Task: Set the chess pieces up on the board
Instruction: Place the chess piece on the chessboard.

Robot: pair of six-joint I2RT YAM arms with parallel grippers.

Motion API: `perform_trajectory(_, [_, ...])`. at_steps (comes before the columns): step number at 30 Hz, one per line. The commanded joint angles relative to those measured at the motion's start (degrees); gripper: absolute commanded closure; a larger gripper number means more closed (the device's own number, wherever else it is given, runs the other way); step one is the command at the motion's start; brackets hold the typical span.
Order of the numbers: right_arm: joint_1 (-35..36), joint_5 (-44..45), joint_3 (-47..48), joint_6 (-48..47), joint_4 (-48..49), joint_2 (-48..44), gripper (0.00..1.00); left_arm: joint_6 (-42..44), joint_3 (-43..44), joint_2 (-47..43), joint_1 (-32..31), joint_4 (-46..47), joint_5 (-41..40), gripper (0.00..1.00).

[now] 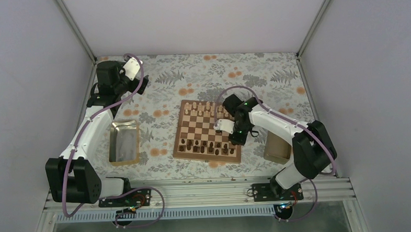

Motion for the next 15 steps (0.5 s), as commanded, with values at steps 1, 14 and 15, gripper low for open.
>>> perform_trajectory(1, [1.1, -2.2, -0.3, 1.1, 1.4, 1.6, 0.91, 0.0, 0.3, -0.3, 0.3, 0.1, 1.0, 0.0])
perform_trajectory(14, [2.2, -1.3, 0.6, 0.7, 1.7, 3.7, 0.9, 0.1, 0.1, 0.0, 0.3, 0.3, 0.9, 0.0])
perform_trajectory(15, [2.2, -1.1, 0.5, 0.7, 1.7, 3.5, 0.9, 0.1, 0.1, 0.0, 0.3, 0.4, 0.9, 0.0])
